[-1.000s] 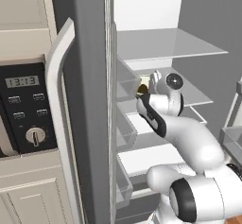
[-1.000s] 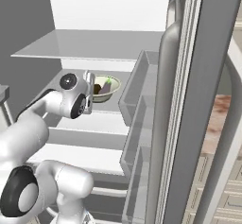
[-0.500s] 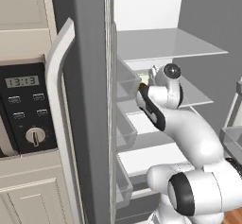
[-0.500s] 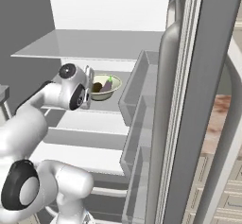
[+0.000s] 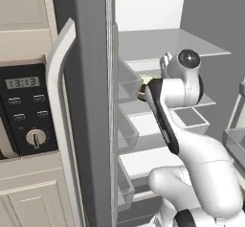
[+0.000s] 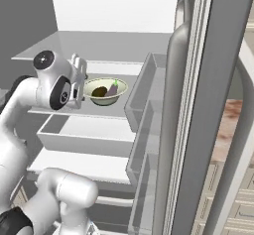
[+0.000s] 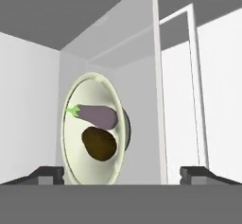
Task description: Place the bowl with the eggplant and avocado on the second highest shelf of the fridge. Place the bowl with the fishs on the top shelf of the fridge.
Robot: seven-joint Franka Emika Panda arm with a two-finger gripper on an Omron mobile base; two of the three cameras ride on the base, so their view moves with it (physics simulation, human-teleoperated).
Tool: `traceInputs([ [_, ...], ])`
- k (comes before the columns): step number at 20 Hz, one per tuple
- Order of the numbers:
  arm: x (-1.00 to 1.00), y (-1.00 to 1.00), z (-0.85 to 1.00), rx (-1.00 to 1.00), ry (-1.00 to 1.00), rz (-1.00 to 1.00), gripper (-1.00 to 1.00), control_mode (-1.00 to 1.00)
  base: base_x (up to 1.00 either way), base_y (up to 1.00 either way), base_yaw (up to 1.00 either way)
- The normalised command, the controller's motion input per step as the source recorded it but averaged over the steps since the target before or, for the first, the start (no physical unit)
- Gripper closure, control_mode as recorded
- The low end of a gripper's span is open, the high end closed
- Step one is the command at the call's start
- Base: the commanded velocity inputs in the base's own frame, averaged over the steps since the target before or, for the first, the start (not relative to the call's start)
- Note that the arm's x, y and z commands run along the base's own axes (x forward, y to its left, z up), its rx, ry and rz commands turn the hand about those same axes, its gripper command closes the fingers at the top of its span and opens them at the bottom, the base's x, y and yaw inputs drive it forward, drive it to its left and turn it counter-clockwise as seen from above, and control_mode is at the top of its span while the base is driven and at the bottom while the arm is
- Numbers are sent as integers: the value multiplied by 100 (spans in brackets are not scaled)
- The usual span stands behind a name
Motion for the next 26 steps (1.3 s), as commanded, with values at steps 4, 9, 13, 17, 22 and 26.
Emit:
traceInputs([
  [4, -100, 0, 8, 1, 1, 0, -100, -100, 0, 0, 0],
  [9, -100, 0, 0, -1, 0, 8, -100, -100, 0, 0, 0],
  [13, -74, -4, 16, -7, 0, 40, -100, -100, 0, 0, 0],
  [17, 2, 5, 12, -9, 7, 10, -100, -100, 0, 0, 0],
  [22, 0, 0, 0, 0, 1, 0, -100, -100, 0, 0, 0],
  [26, -14, 0, 0, 0, 0, 0, -100, 100, -72, 0, 0],
])
